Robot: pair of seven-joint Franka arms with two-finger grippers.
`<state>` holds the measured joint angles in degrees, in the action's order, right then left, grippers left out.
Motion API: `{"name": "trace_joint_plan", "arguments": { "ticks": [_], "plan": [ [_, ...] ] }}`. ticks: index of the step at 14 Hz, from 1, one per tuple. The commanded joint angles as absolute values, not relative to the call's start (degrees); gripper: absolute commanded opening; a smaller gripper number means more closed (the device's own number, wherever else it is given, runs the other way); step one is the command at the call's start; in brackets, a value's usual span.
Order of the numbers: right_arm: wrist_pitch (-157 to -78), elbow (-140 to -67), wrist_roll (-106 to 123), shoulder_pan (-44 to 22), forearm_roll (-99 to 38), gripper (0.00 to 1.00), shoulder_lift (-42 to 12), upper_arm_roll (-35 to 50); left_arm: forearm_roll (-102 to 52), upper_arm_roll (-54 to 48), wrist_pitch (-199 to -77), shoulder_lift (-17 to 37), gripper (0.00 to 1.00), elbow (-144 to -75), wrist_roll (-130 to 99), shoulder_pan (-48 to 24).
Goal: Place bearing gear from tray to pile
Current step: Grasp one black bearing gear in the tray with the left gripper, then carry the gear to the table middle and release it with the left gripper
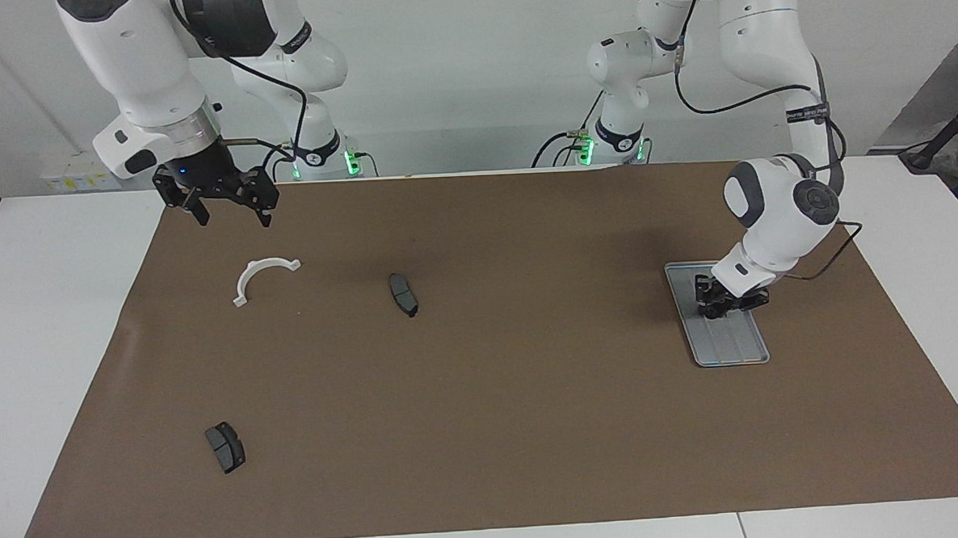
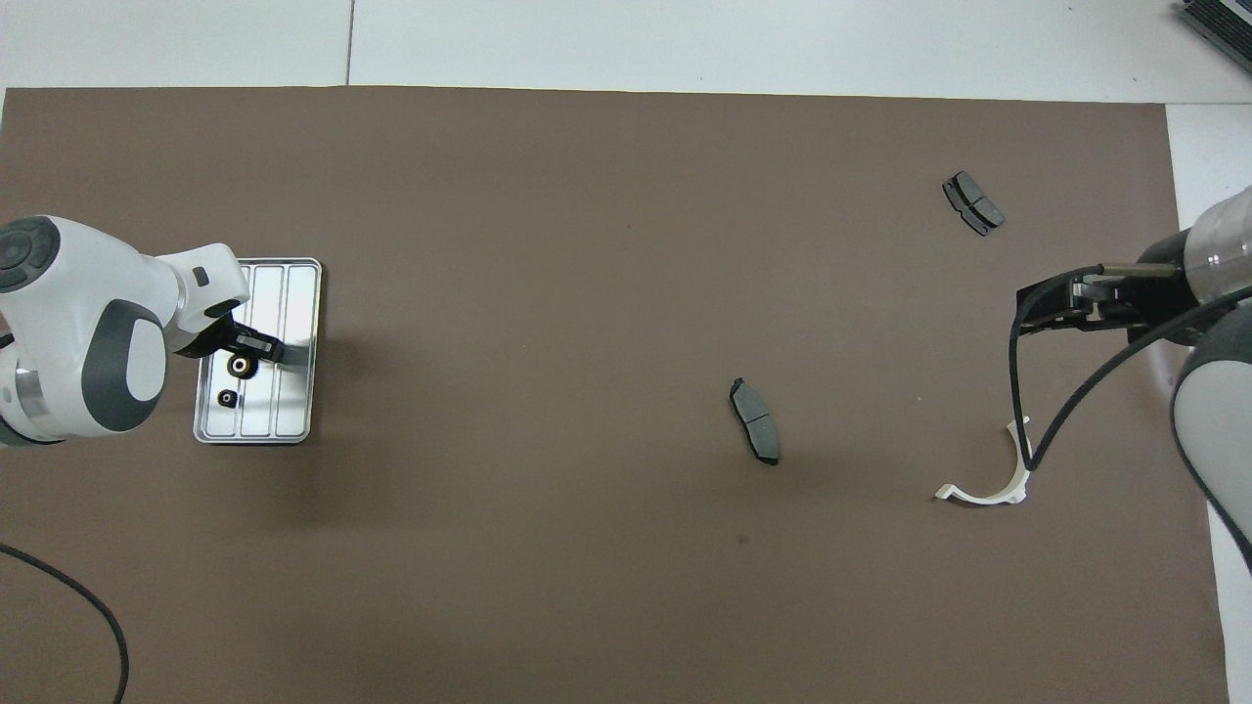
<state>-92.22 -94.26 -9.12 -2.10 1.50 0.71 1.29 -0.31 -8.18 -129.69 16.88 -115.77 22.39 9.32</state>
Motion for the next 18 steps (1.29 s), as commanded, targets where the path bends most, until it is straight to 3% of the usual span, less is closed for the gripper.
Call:
{"name": "trace_joint_plan", "arguments": {
  "ticks": [1,5,12,18],
  "plan": [
    [-91.58,-94.13,-7.30,-2.11,1.41,1.00,1.05,0.97,0.62,-8.35,-130.96,16.52,0.09,-117.34,22.06,9.58],
    [-91.58,-94.13,-7.29,-2.11,1.41,1.00,1.05,0.97,0.62,-8.35,-130.78,16.79,0.00,-115.58,18.99,9.14],
    [-91.58,-94.13,-7.29,-2.11,1.41,1.00,1.05,0.97,0.53,-8.52,-129.73,16.79,0.00,-111.36,10.66,8.44],
    [-91.58,-94.13,-7.29,-2.11,1.41,1.00,1.05,0.97,0.53,-8.44,-129.03,16.70,0.00,-110.48,-4.36,2.39]
  ]
}}
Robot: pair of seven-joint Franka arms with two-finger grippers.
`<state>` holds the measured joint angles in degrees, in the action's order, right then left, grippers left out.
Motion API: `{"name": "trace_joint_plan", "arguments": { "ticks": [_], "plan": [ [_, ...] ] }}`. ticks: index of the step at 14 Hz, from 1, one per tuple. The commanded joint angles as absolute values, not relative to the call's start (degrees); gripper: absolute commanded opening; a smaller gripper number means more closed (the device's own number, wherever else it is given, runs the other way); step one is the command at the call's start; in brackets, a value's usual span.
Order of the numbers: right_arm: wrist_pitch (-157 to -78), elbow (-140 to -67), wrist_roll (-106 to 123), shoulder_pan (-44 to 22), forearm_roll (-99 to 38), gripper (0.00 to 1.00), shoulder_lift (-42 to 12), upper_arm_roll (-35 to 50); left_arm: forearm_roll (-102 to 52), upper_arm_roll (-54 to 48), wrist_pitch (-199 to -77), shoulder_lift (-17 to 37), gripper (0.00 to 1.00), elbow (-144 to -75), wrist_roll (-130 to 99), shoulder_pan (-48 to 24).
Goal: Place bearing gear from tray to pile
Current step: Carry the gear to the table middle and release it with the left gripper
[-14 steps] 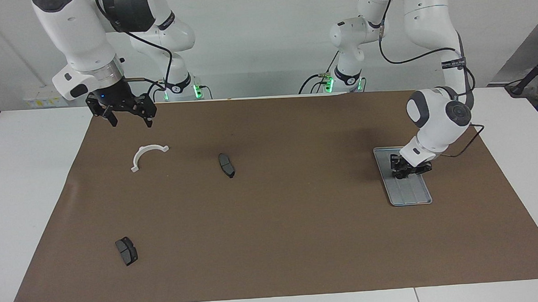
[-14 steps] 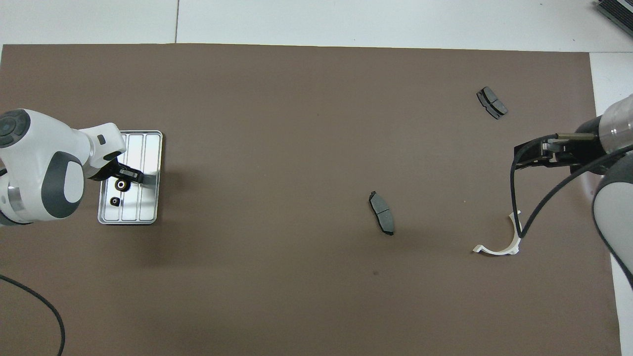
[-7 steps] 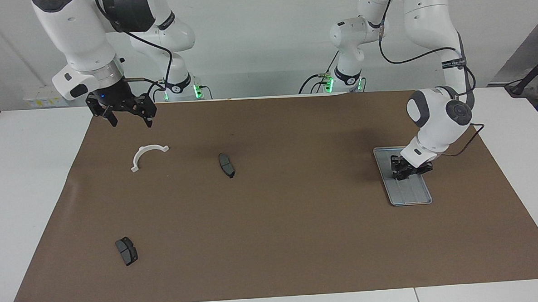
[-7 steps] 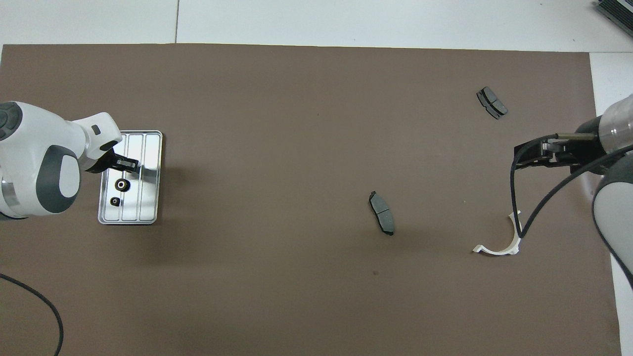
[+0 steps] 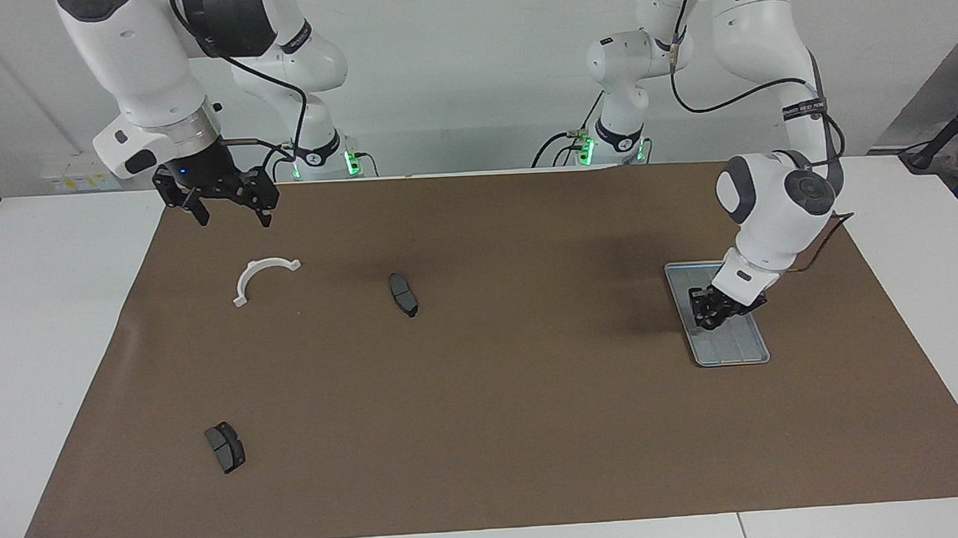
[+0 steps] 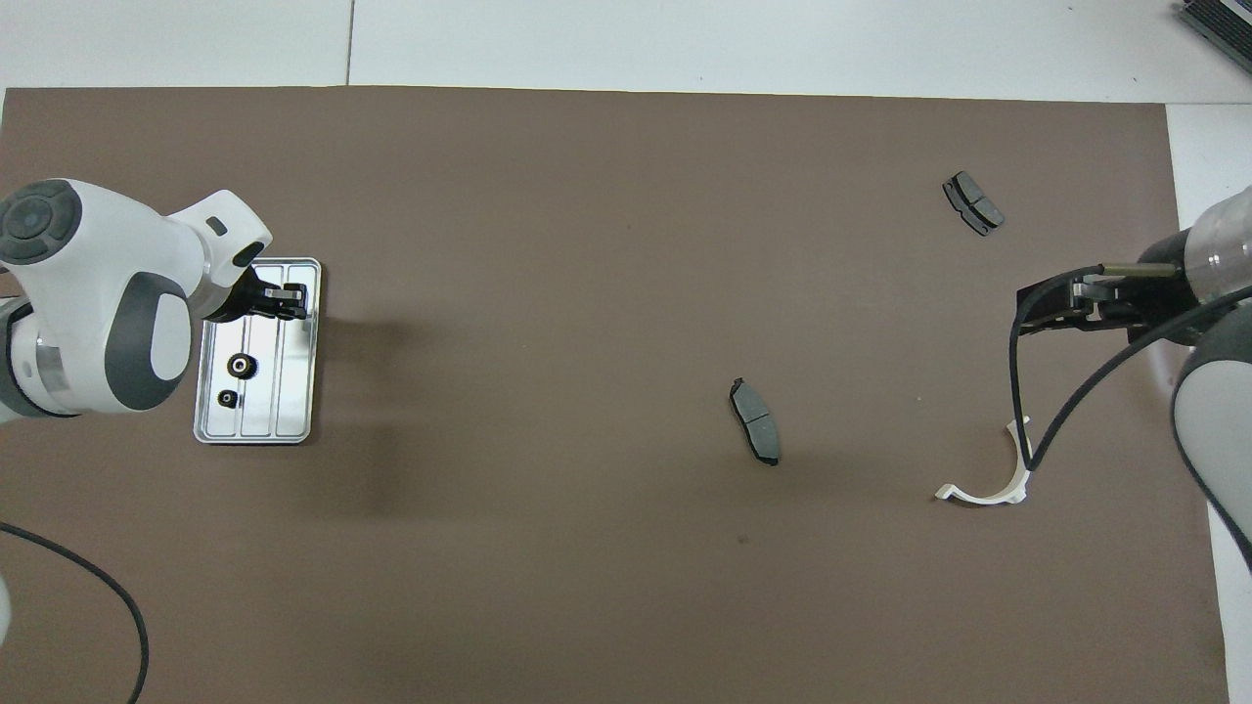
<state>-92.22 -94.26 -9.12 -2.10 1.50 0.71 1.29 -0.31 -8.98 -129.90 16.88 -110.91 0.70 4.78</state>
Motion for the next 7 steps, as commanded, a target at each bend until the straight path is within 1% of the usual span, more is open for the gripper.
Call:
{"name": "trace_joint_plan", "arguments": {
  "ticks": [1,7],
  "plan": [
    [-91.58,-94.13,-7.29,-2.11,1.41,1.00,1.05,0.97,0.53,-8.44,-128.41,16.61,0.00,-110.48,-7.35,0.55],
    [-90.97,-94.22,-7.21,-1.94,1.41,1.00,1.14,0.97,0.18,-8.70,-126.12,15.82,0.00,-110.57,-27.04,-10.61]
  ]
}}
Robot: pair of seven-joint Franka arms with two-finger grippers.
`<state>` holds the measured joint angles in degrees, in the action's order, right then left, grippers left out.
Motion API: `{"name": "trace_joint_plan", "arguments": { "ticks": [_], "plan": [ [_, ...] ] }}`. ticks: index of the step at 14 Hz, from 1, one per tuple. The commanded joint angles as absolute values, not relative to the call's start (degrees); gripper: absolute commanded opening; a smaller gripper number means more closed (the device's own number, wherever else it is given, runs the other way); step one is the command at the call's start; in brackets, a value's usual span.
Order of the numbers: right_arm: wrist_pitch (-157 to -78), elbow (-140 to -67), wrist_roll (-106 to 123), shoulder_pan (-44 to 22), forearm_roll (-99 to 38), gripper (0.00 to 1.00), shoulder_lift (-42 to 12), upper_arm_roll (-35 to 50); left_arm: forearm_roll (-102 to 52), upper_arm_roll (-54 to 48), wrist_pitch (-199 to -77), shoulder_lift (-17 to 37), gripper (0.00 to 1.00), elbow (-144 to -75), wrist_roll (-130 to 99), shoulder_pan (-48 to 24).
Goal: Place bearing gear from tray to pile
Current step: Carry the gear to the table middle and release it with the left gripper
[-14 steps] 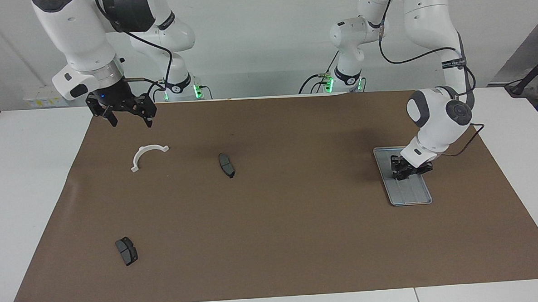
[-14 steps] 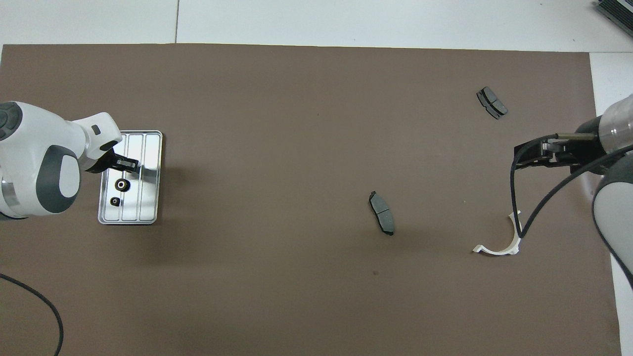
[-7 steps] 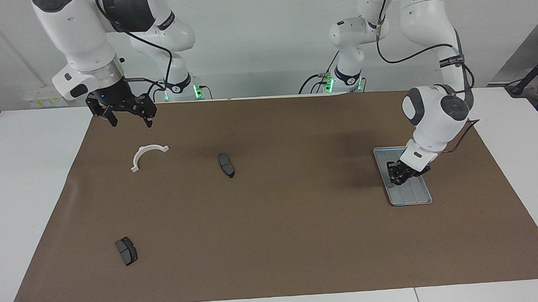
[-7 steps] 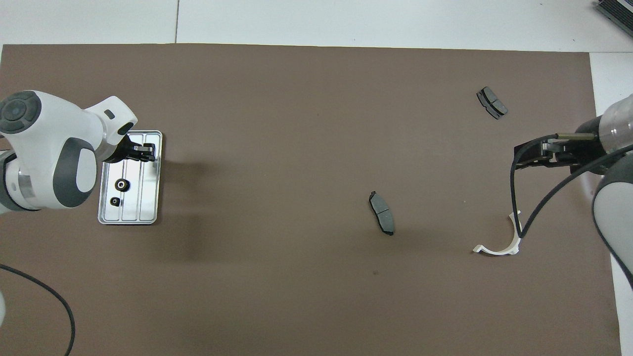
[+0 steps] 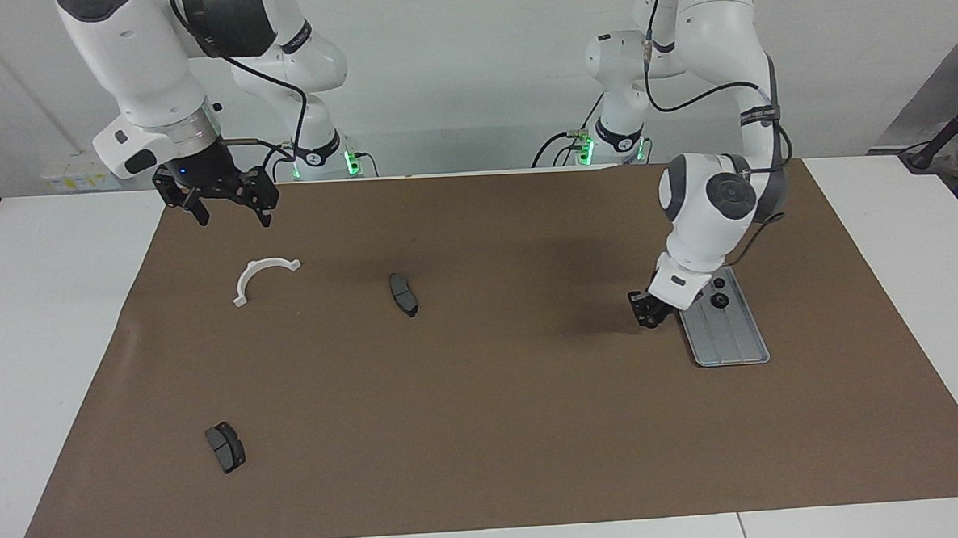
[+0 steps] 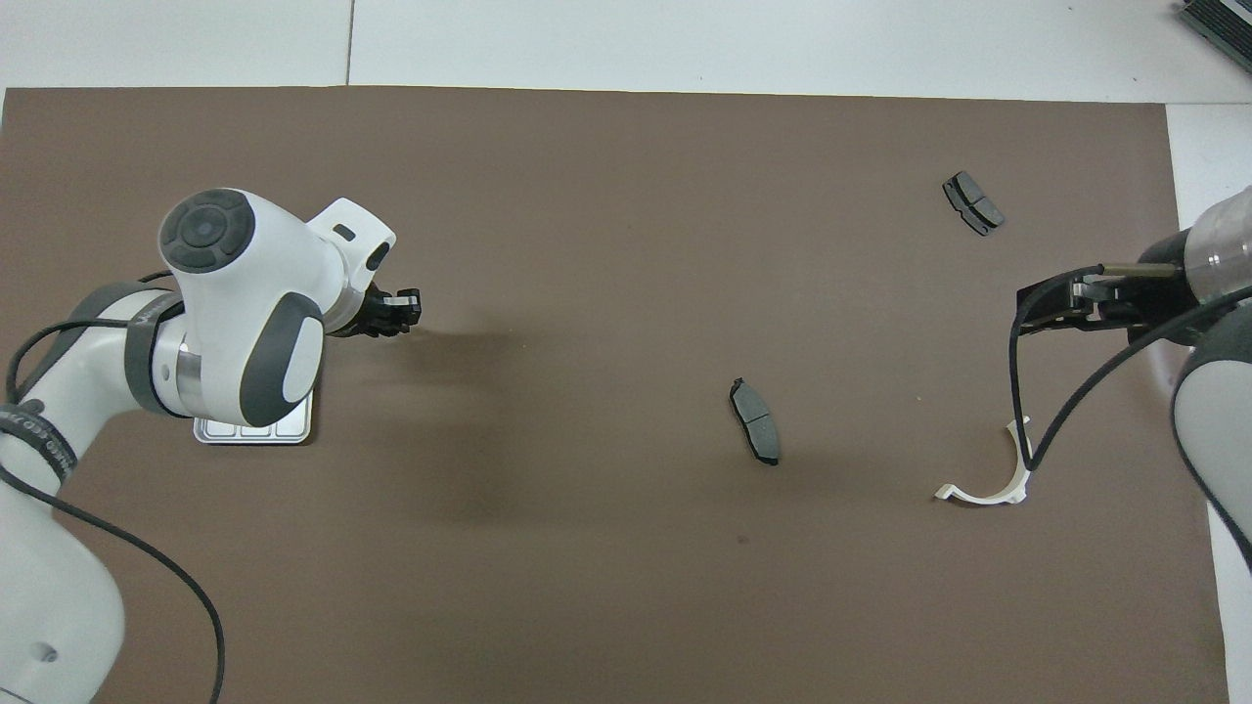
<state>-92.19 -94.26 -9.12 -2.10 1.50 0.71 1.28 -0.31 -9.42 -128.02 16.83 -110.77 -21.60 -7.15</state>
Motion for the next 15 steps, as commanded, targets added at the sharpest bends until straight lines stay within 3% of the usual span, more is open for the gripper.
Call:
{"name": "trace_joint_plan", "arguments": {
  "ticks": [1,10,11,12,13,14,15],
  "plan": [
    [-90.97,-94.22,-7.21,-1.85,1.41,1.00,1.14,0.97,0.00,-8.79,-126.47,15.82,0.00,-110.65,-29.51,-12.20],
    [-93.86,-94.39,-7.56,-2.55,1.23,1.00,1.14,1.05,-3.08,-8.88,-133.68,18.63,0.00,-111.09,-42.27,-23.81],
    [-95.09,-94.92,-7.38,-2.64,1.23,1.00,1.14,1.14,-3.08,-8.88,-133.51,18.55,0.08,-111.35,-42.45,-24.17],
    [-96.05,-95.88,-7.56,-3.07,1.32,1.00,1.40,1.14,-3.08,-8.96,-133.16,18.46,0.23,-111.36,-42.54,-24.34],
    [-97.54,-96.67,-7.82,-4.12,1.23,1.00,1.67,1.14,-3.08,-8.96,-132.98,18.46,0.46,-111.36,-42.63,-24.43],
    [-98.17,-97.03,-7.91,-4.30,1.32,1.00,1.67,1.14,-3.08,-8.96,-132.98,18.46,0.60,-111.36,-43.24,-24.52],
    [-98.35,-97.12,-8.08,-4.65,1.23,1.00,1.32,1.14,-3.08,-8.96,-132.98,18.46,0.68,-111.27,-44.63,-24.61]
  ]
}}
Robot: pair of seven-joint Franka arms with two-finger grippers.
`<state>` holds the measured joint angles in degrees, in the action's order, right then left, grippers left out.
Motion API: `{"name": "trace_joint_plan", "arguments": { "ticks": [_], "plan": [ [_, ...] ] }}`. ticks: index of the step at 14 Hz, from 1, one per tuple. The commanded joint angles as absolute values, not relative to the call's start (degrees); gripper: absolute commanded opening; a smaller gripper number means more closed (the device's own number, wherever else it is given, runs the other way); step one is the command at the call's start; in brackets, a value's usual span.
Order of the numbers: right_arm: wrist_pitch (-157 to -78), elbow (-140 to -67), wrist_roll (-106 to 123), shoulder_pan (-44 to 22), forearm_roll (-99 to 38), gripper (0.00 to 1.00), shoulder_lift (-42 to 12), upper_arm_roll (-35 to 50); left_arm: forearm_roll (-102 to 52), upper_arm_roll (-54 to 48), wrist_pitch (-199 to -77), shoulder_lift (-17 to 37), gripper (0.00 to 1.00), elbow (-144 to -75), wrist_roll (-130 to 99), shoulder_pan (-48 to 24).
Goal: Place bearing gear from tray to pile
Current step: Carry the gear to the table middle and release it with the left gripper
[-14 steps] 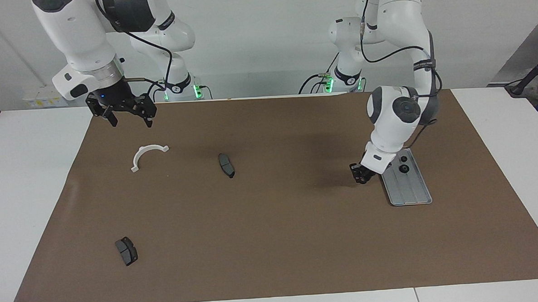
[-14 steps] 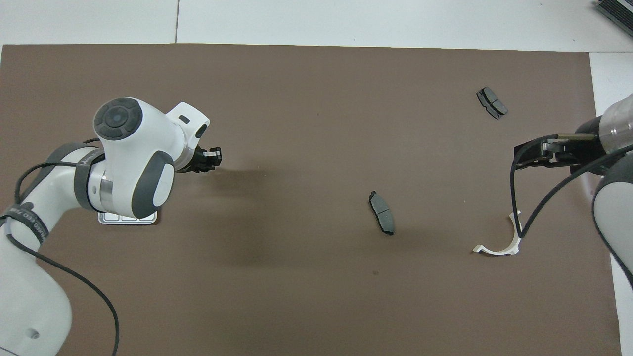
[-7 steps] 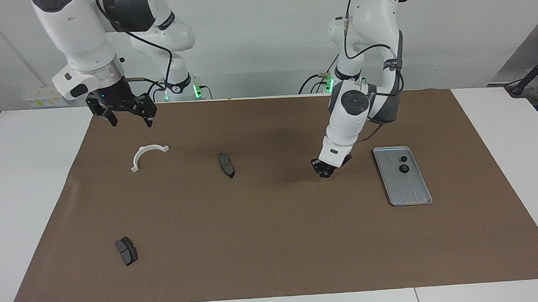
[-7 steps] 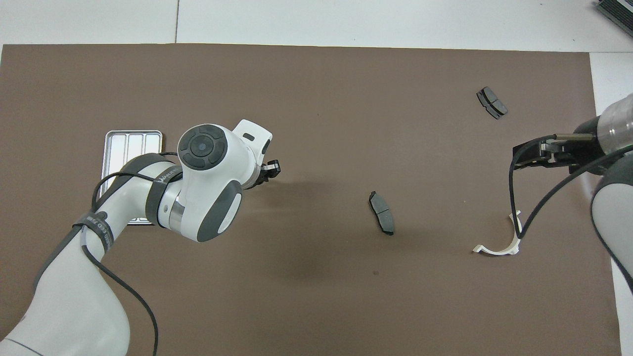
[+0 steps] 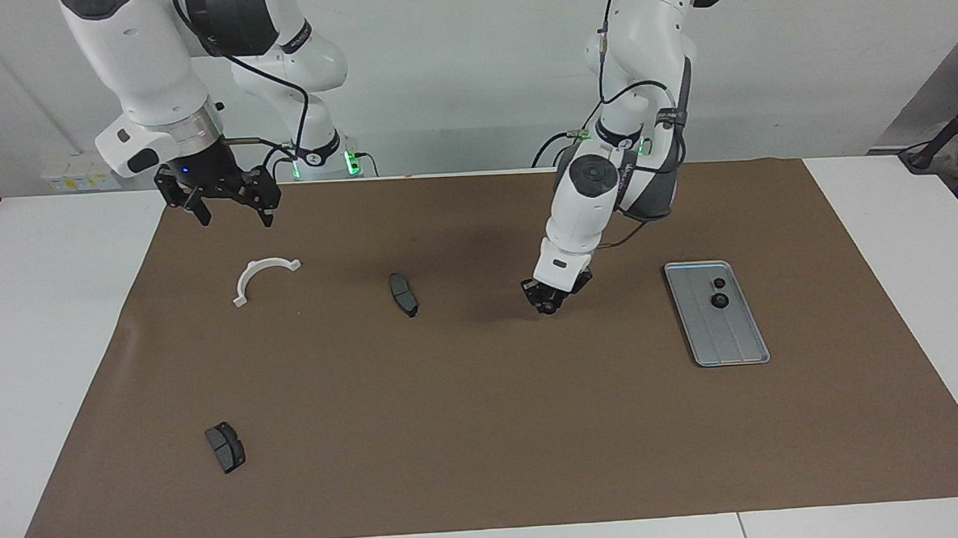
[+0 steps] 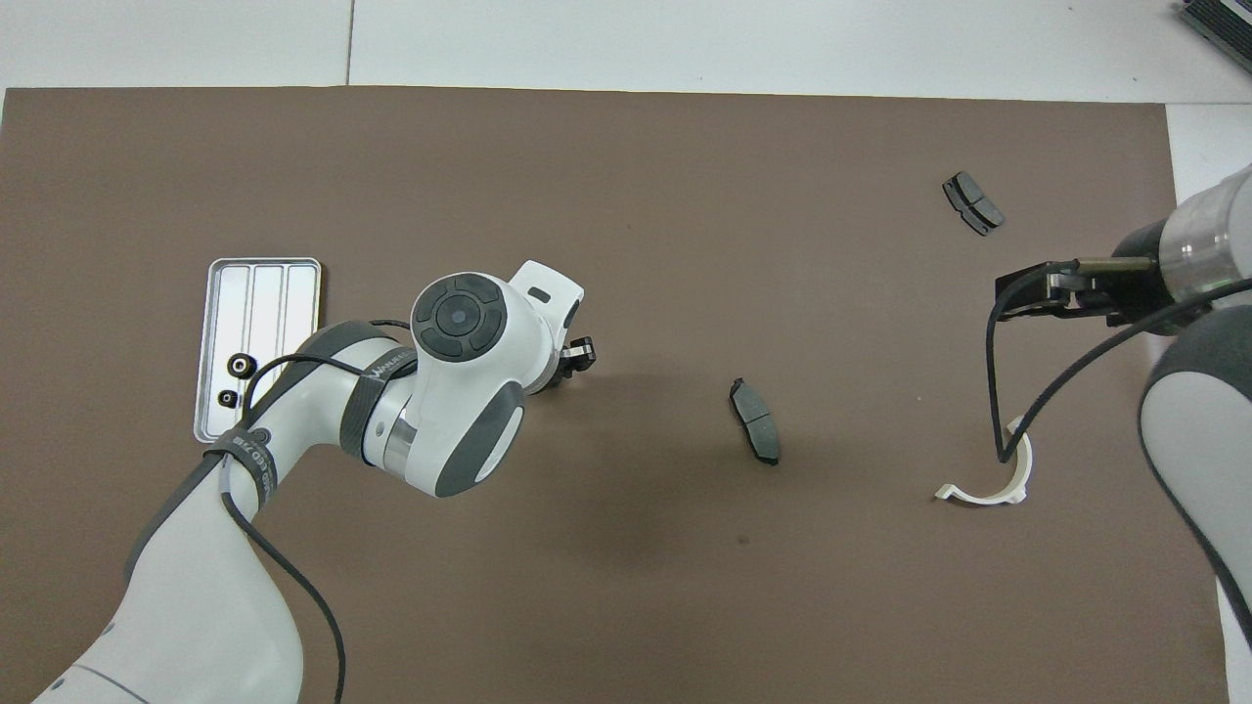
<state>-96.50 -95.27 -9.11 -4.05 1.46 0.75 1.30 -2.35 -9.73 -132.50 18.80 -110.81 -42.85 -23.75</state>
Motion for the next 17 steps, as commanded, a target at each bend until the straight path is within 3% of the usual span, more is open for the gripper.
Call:
{"name": "trace_joint_plan", "arguments": {
  "ticks": [1,6,10,17],
  "plan": [
    [-99.22,-97.12,-8.09,-5.27,1.32,1.00,0.80,1.14,-3.08,-8.96,-132.98,18.46,0.70,-111.18,-46.56,-24.70],
    [-105.11,-96.77,-15.19,-11.42,1.32,1.00,-4.03,1.14,-2.99,-8.44,-130.09,17.76,0.71,-110.39,-46.41,-22.34],
    [-109.59,-96.24,-22.13,-17.12,1.32,1.00,-8.08,1.14,-2.99,-8.61,-124.82,15.65,0.70,-109.69,-39.06,-15.93],
    [-116.53,-90.71,-34.35,-26.79,1.84,1.00,-19.93,1.23,-2.99,-8.44,-116.11,12.66,0.69,-110.56,-11.91,-2.74]
  ]
}}
